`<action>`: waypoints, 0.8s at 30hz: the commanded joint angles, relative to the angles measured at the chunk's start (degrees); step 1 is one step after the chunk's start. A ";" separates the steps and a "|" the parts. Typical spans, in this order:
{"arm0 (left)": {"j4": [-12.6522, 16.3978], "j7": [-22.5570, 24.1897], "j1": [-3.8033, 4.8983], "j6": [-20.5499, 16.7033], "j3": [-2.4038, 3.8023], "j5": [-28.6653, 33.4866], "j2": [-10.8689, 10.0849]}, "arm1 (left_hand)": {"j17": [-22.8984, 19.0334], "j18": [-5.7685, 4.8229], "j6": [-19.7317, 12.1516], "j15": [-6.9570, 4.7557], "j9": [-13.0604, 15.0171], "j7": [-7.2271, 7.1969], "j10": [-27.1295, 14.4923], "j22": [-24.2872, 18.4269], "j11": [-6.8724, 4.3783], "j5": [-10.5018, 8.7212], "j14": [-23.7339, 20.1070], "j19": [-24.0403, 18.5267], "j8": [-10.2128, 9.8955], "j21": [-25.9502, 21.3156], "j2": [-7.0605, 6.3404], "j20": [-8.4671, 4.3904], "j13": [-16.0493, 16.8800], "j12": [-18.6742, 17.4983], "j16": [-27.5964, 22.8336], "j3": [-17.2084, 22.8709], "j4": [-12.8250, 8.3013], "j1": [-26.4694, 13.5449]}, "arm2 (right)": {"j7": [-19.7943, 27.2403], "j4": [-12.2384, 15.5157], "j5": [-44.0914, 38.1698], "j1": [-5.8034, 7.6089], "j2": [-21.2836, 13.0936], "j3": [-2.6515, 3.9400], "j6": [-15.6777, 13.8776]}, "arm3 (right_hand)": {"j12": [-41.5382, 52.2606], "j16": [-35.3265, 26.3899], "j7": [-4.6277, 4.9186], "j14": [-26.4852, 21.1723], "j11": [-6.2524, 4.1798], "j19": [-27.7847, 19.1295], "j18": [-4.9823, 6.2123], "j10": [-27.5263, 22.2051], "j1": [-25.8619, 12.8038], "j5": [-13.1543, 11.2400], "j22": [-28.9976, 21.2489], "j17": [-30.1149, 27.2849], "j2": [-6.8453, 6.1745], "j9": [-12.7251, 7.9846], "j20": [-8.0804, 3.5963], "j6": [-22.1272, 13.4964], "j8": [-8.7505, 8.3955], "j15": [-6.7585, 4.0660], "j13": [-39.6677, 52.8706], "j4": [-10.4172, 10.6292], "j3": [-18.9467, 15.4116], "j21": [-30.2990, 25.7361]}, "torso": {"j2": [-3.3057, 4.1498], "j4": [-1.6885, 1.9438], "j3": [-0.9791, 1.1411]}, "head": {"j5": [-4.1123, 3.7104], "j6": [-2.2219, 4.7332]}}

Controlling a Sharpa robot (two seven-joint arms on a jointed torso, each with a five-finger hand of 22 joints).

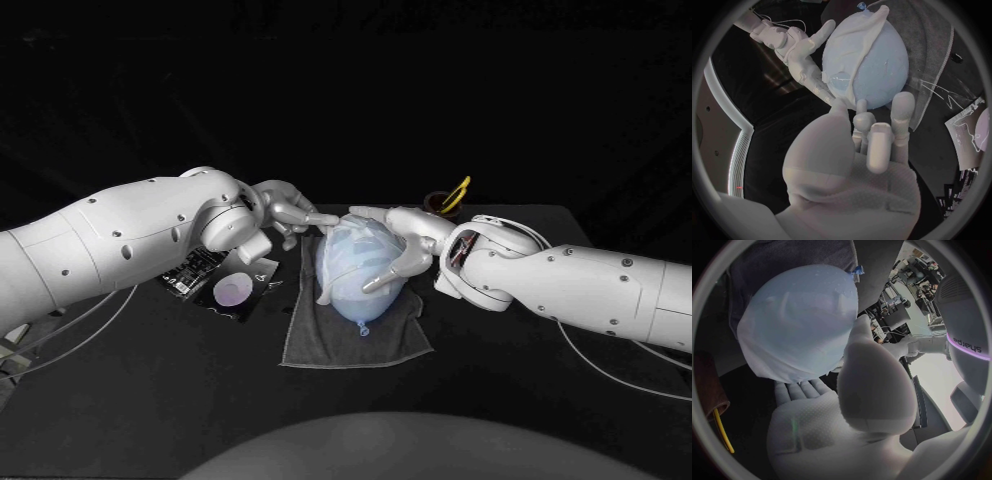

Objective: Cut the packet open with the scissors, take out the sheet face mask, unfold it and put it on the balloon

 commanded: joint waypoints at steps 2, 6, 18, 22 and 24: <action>0.00 0.61 0.05 0.51 0.01 0.39 0.54 | 4.26 -0.24 -0.10 -0.43 0.10 -0.25 0.31 0.27 0.02 -0.32 2.78 -0.34 0.31 0.39 0.53 -0.15 0.15 0.16 0.28 -0.45 0.06 0.53 | -0.53 0.39 -0.88 -0.17 0.01 -0.07 1.42 | -0.14 -0.10 8.86 0.03 0.06 -0.14 -0.95 0.10 0.67 0.11 -0.04 -0.07 -0.10 0.08 0.17 0.40 0.22 0.35 0.04 0.12 0.36 0.22 | -0.02 0.01 0.00 | 0.00 0.00; -0.11 0.81 0.05 -0.29 -0.01 1.36 0.80 | 4.37 -0.28 -0.45 -0.47 0.37 -0.25 0.41 0.65 0.02 -0.31 2.81 -0.46 0.38 0.76 1.48 -0.20 0.45 0.26 0.32 -0.17 -0.02 2.37 | -0.72 0.54 -0.98 -0.20 0.00 -0.08 1.55 | -0.14 -0.12 8.87 -0.03 0.06 -0.14 -0.97 0.11 0.70 0.10 -0.04 -0.08 -0.11 0.12 0.18 0.53 0.26 0.34 0.04 0.12 0.35 0.22 | 0.00 0.01 0.02 | -0.05 0.00; -0.10 1.20 0.05 -1.02 -0.02 3.75 0.96 | 4.88 -0.32 0.06 -1.13 1.04 -0.98 0.47 1.56 -0.77 -0.21 2.96 -0.97 0.47 1.78 3.78 -0.68 1.40 -0.02 0.50 6.79 -1.77 14.12 | -1.67 0.31 -1.37 -0.27 -0.10 -0.12 2.15 | -0.12 -0.13 8.90 -0.08 0.10 -0.15 -0.96 0.23 0.88 0.08 -0.05 -0.08 0.17 0.26 0.17 0.90 0.41 0.40 0.05 0.11 0.58 0.23 | 0.00 0.04 -0.01 | -0.17 0.00; -0.01 1.25 0.05 -0.53 -0.02 4.70 0.85 | 5.45 -0.37 1.26 -1.37 1.72 -1.32 0.99 1.96 -1.06 -0.21 3.13 -1.14 1.21 2.21 2.56 -0.95 1.93 -0.19 0.69 10.87 -2.44 16.92 | -2.11 0.09 -1.58 -0.28 -0.11 -0.13 2.22 | -0.11 -0.14 8.91 -0.12 0.11 -0.14 -0.96 0.28 0.94 0.07 -0.04 -0.09 0.24 0.27 0.17 0.91 0.42 0.41 0.06 0.11 0.64 0.24 | 0.00 0.03 -0.05 | -0.13 0.00; 0.01 1.26 0.05 -0.38 -0.02 5.03 0.77 | 5.68 -0.39 1.55 -1.40 2.37 -1.35 1.36 2.23 -1.20 -0.29 3.19 -1.25 1.76 2.49 1.33 -1.02 2.11 -0.32 0.76 13.29 -2.15 16.96 | -2.23 0.00 -1.62 -0.29 -0.10 -0.13 2.26 | -0.11 -0.14 8.91 -0.12 0.11 -0.14 -0.96 0.28 0.94 0.07 -0.04 -0.09 0.24 0.27 0.17 0.91 0.42 0.41 0.06 0.11 0.64 0.24 | -0.01 0.03 -0.06 | -0.13 0.00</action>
